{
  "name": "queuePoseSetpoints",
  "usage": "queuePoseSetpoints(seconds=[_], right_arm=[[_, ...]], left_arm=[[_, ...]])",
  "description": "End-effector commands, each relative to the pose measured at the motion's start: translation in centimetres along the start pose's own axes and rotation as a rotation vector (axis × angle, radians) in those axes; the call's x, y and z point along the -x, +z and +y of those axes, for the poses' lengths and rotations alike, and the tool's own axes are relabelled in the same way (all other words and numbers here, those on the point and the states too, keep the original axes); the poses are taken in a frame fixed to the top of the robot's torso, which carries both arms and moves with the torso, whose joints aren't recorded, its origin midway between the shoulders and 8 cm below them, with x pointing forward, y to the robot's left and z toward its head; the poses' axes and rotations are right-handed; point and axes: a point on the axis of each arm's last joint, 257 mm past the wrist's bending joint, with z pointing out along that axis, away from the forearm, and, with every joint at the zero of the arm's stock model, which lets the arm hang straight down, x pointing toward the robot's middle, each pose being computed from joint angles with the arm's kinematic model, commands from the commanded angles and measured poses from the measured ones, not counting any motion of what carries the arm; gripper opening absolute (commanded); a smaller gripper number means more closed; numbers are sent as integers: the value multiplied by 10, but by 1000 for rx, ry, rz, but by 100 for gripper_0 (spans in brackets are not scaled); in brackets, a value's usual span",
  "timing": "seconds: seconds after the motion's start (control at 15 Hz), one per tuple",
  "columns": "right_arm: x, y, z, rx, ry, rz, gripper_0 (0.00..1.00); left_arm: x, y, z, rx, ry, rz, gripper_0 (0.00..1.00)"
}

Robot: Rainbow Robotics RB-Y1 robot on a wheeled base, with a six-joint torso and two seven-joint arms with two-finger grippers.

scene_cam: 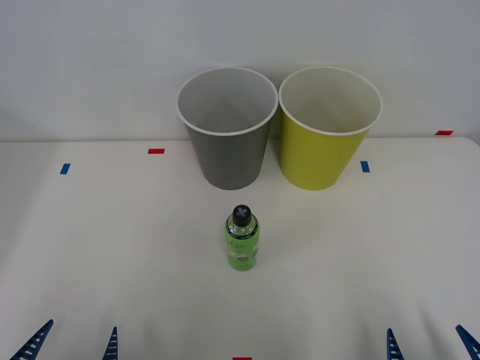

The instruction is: Put cans in the gray bin and PET bottles in the light green bin.

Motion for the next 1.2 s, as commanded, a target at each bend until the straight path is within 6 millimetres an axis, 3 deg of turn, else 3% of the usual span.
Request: queuePoseSetpoints(seconds=[0.07,1.2], right_arm=[[0,0,0,0,0,0,100],[0,0,0,0,0,0,100]], left_arm=[[0,0,0,0,0,0,100],[0,0,0,0,0,0,100]])
